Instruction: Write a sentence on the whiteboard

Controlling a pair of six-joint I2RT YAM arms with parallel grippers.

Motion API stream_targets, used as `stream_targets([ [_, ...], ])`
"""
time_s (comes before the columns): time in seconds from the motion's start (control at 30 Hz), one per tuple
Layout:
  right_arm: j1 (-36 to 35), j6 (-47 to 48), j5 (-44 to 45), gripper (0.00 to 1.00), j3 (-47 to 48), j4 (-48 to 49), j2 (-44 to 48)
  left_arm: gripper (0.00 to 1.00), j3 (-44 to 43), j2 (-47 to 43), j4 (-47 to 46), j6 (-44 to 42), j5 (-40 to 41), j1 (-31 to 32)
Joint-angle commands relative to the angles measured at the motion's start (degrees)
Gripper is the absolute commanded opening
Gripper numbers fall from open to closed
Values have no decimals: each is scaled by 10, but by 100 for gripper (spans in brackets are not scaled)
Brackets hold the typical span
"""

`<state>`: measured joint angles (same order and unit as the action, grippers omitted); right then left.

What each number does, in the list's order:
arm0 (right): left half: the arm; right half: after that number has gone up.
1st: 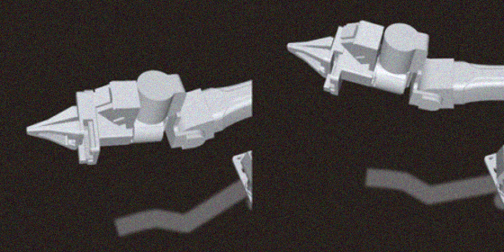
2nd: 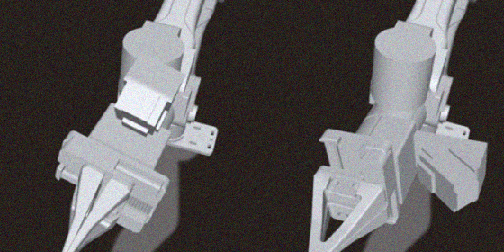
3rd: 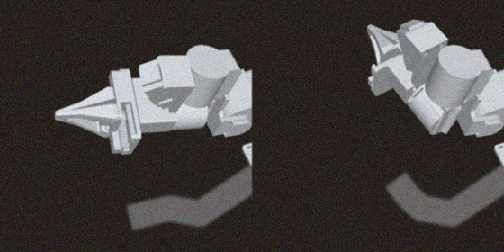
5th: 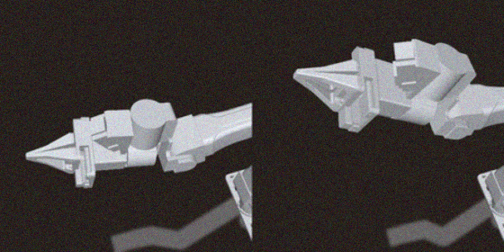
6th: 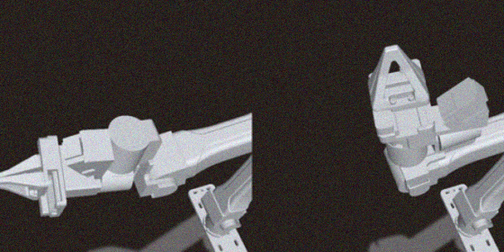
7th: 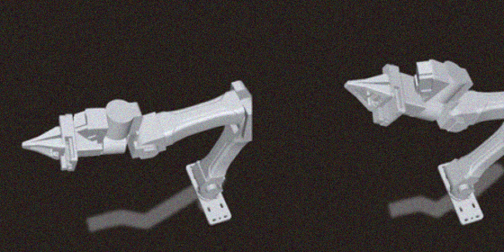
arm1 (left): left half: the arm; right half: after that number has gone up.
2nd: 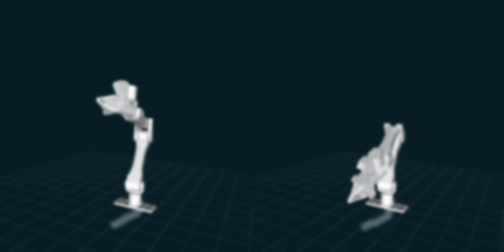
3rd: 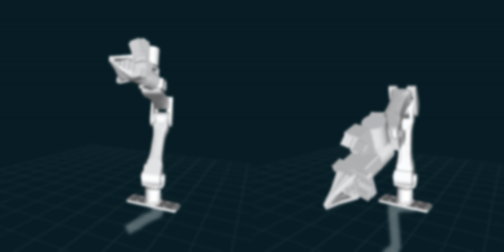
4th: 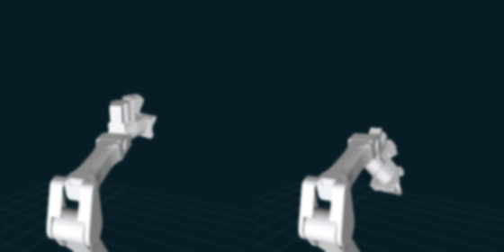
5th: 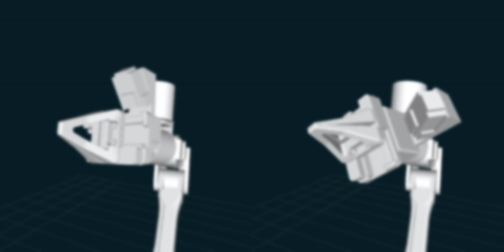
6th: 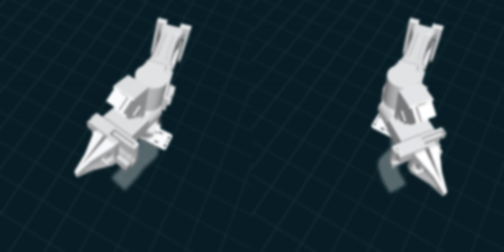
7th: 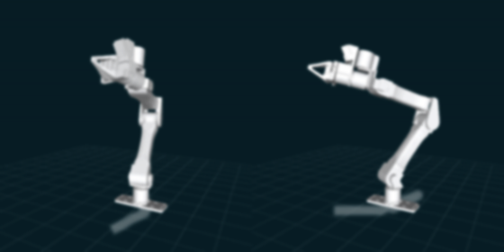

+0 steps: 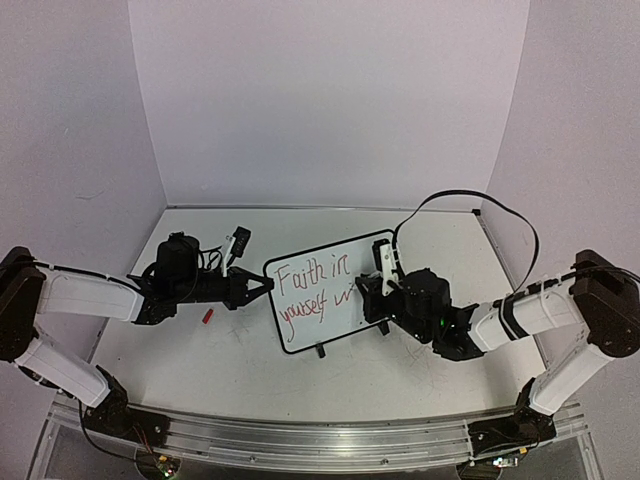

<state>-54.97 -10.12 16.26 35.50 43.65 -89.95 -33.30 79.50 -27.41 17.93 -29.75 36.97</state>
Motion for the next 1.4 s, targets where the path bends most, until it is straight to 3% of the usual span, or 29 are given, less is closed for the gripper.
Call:
stream_targets([
  [0.0, -1, -22, 4, 0, -9, -14, -1, 0, -10, -17, 9, -29, 15, 1],
  [0.43, -10, -34, 13, 0, -13, -16, -8, 0, -11, -17, 11, -30, 15, 1],
  [0.73, -6, -1, 21, 0, -22, -12, 63, 0, -11, -18, 12, -29, 16, 1],
  [1.37, 3, 21, 2, 0, 9, 12, 23, 0, -13, -16, 14, -30, 15, 2],
])
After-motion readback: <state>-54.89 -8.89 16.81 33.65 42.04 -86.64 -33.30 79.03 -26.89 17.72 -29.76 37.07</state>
